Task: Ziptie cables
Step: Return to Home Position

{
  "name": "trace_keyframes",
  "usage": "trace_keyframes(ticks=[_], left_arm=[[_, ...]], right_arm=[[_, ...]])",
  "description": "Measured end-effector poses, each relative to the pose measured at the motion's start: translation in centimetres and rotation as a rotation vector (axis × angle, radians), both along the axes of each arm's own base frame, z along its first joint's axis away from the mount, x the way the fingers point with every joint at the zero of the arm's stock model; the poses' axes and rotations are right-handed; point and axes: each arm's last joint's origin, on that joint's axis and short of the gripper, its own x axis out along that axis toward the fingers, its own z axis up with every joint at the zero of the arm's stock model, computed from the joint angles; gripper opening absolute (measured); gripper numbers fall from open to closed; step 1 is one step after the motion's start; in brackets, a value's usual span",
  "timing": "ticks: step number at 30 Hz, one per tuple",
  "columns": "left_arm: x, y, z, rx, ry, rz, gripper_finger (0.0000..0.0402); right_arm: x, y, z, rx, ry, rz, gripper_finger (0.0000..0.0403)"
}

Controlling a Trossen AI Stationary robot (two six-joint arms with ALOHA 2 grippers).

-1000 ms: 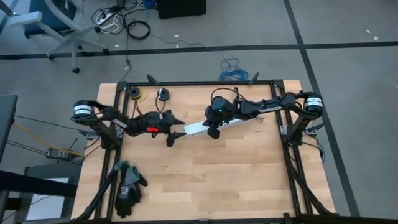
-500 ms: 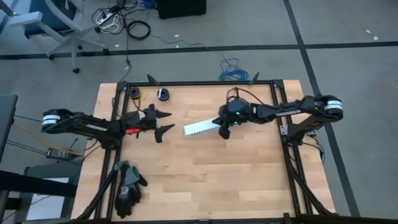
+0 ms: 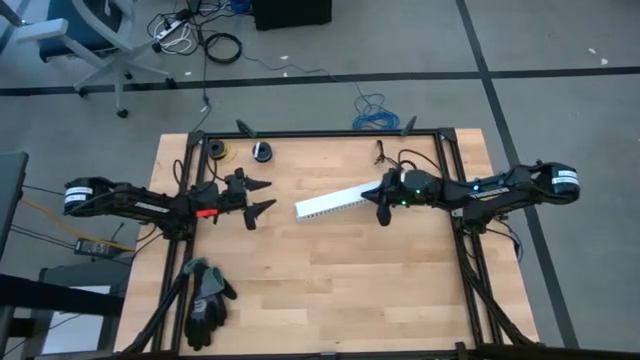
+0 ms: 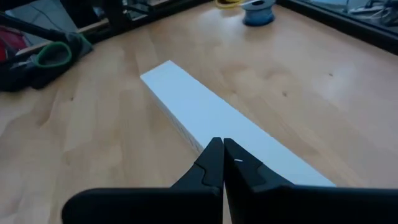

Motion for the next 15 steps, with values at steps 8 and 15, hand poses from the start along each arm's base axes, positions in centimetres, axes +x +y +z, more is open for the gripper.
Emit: trace_keyframes(ticks=[8,15], left_arm=[[0.0,0.0,-0.3,-0.005,0.030,-0.005,0.0298],[-0.5,-0.1,-0.5,0.009,0.032,-0.012,0.0298]], right_arm=[[-3.2,0.6,-1.8,0.015,-0.065,-0.051,0.0000],[-5.7,1.1,-2.7,0.046,-0.167,-0.066,0.0000]])
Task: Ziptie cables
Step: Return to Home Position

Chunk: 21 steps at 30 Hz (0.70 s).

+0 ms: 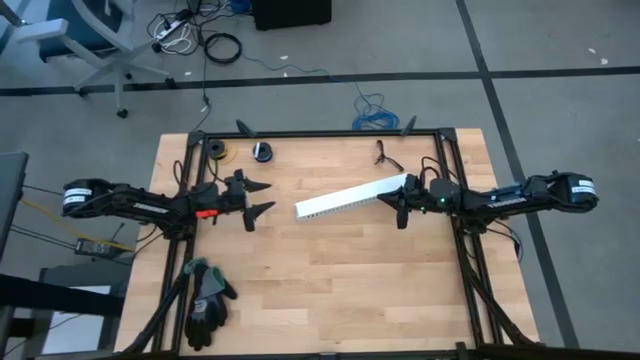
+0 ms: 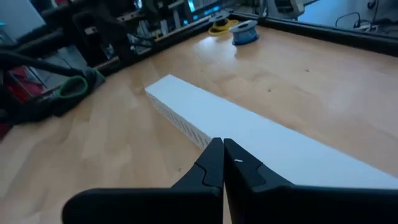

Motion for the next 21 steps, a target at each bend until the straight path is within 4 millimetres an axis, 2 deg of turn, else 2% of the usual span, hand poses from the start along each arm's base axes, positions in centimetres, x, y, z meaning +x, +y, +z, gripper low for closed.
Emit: trace_keyframes(ticks=[12,21], left_arm=[[-1.6,-0.2,1.1,0.036,0.013,0.051,0.0298],[-4.3,-0.8,1.9,0.047,0.000,0.055,0.0298]], right_arm=[[-2.5,-0.2,0.7,0.016,0.038,-0.062,0.0000],[-4.9,0.5,2.1,-0.007,-0.084,-0.028,0.0000]])
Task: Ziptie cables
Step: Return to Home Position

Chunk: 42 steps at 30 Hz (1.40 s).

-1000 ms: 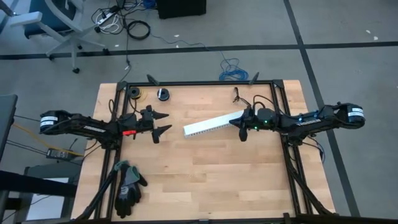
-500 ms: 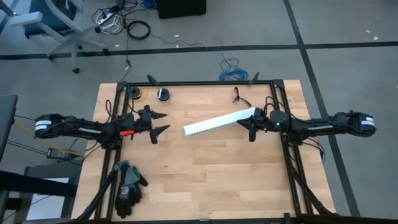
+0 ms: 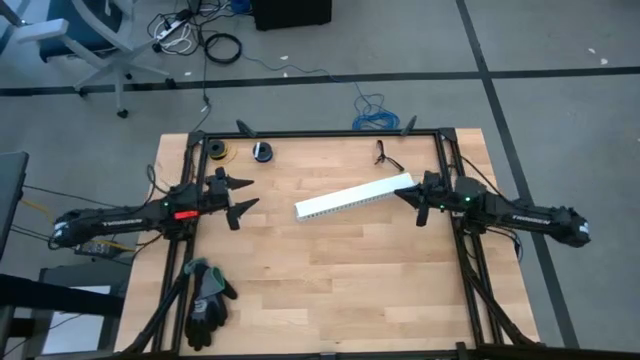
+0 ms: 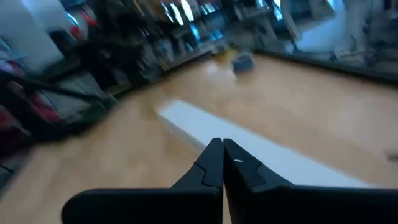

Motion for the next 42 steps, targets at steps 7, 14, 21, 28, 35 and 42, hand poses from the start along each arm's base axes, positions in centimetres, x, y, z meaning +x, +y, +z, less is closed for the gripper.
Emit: trace_keyframes(ticks=[7,14,21,28,35,42], left_arm=[[-2.0,-0.5,0.7,0.071,-0.073,-0.030,0.0298],[-2.0,-0.7,0.7,0.043,-0.025,-0.070,0.0298],[-2.0,-0.6,0.7,0.040,-0.024,-0.063,0.0298],[-2.0,-0.6,0.6,0.011,-0.026,-0.061,0.0298],[-2.0,-0.6,0.7,-0.005,-0.055,-0.056,0.0298],[-2.0,-0.6,0.7,0.020,-0.046,-0.058,0.0298]], right_arm=[[-0.8,0.2,1.1,-0.084,-0.111,0.006,0.0000],[-0.6,0.1,0.8,-0.070,-0.063,0.009,0.0000],[-0.4,0.1,0.6,-0.062,-0.032,0.010,0.0000],[-0.4,0.1,0.6,-0.062,-0.034,0.010,0.0000],[-0.4,0.1,0.6,-0.063,-0.039,0.010,0.0000],[-0.4,0.1,0.7,-0.066,-0.045,0.010,0.0000]])
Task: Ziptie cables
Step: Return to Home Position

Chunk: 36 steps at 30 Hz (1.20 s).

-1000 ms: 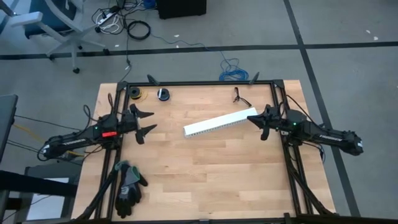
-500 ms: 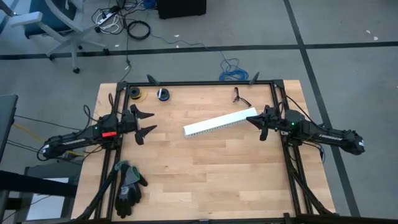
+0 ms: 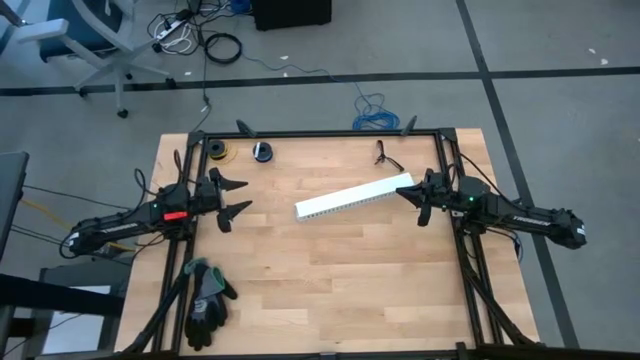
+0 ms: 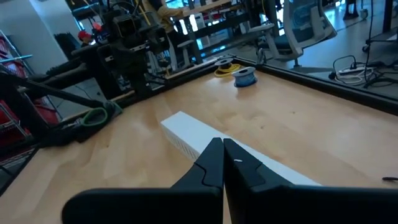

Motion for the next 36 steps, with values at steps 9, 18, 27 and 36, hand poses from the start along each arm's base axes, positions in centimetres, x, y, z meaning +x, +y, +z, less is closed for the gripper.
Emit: trace_keyframes(ticks=[9,18,27,36], left_arm=[[0.00,0.00,0.00,0.001,0.001,-0.001,0.0291],[0.00,-0.02,0.13,0.003,-0.009,-0.007,0.0158],[0.06,-0.30,0.32,0.008,-0.027,-0.104,0.0010],[0.06,-0.45,0.73,0.020,-0.064,-0.156,0.0014]], right_arm=[[-0.03,-0.12,0.08,-0.038,0.002,-0.039,0.0000],[-0.02,-0.13,0.16,-0.041,-0.007,-0.042,0.0000],[-0.02,-0.13,0.19,-0.042,-0.010,-0.042,0.0000],[-0.02,-0.13,0.19,-0.042,-0.011,-0.042,0.0000]])
